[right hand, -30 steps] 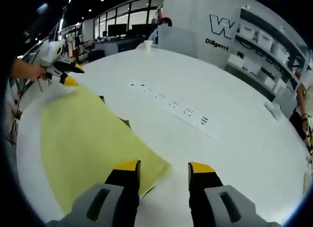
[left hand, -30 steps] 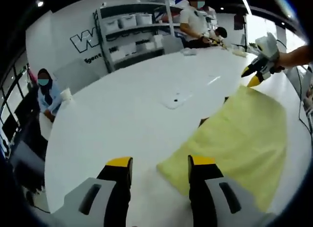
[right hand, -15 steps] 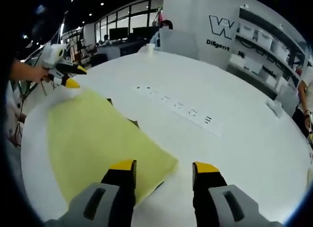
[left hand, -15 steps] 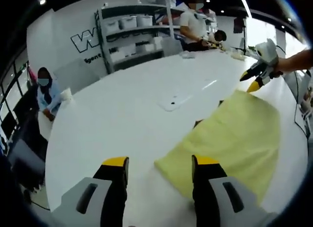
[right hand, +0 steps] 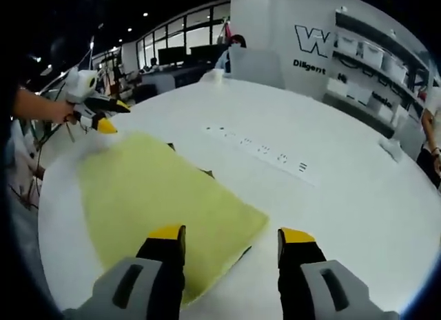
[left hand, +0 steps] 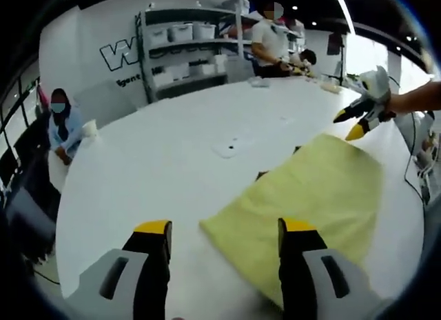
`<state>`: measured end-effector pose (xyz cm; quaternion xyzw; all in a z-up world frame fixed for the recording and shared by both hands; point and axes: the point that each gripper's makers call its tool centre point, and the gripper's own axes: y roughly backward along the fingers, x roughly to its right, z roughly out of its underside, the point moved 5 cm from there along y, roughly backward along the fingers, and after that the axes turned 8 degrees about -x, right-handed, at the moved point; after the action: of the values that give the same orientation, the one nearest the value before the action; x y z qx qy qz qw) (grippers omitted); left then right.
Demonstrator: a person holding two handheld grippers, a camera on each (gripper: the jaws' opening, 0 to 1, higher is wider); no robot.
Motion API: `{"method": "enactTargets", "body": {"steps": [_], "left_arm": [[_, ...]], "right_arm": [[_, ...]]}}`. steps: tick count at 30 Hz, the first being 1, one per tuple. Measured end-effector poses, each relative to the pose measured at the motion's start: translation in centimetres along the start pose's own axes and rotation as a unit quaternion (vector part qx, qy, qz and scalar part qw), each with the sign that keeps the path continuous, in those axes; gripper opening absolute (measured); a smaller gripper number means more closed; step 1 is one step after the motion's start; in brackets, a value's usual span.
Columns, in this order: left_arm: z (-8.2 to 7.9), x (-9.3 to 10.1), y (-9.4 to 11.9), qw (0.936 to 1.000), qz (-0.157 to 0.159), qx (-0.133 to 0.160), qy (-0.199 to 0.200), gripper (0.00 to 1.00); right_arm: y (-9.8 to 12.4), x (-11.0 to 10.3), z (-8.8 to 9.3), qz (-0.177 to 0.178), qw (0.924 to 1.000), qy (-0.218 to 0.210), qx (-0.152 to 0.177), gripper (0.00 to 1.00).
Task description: Fold the garment on the visible template until the final outline fits inside the template.
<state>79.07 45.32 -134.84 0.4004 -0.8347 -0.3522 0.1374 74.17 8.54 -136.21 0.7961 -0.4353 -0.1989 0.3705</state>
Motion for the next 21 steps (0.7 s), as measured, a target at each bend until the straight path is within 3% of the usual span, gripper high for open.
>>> {"method": "enactTargets", "body": {"steps": [5,21], "left_arm": [[0.7,0.6,0.6,0.9998,0.009,0.003,0.019,0.73],[3.5,2.5,2.8,0.9993,0.017,-0.008,0.032,0.74]], "right_arm": [[0.6,-0.7,0.4,-0.002,1.0,0.001,0.005,0.5],[2.2,-2.0,2.2,-0.012,0.9998,-0.012,0.012,0.49]]}}
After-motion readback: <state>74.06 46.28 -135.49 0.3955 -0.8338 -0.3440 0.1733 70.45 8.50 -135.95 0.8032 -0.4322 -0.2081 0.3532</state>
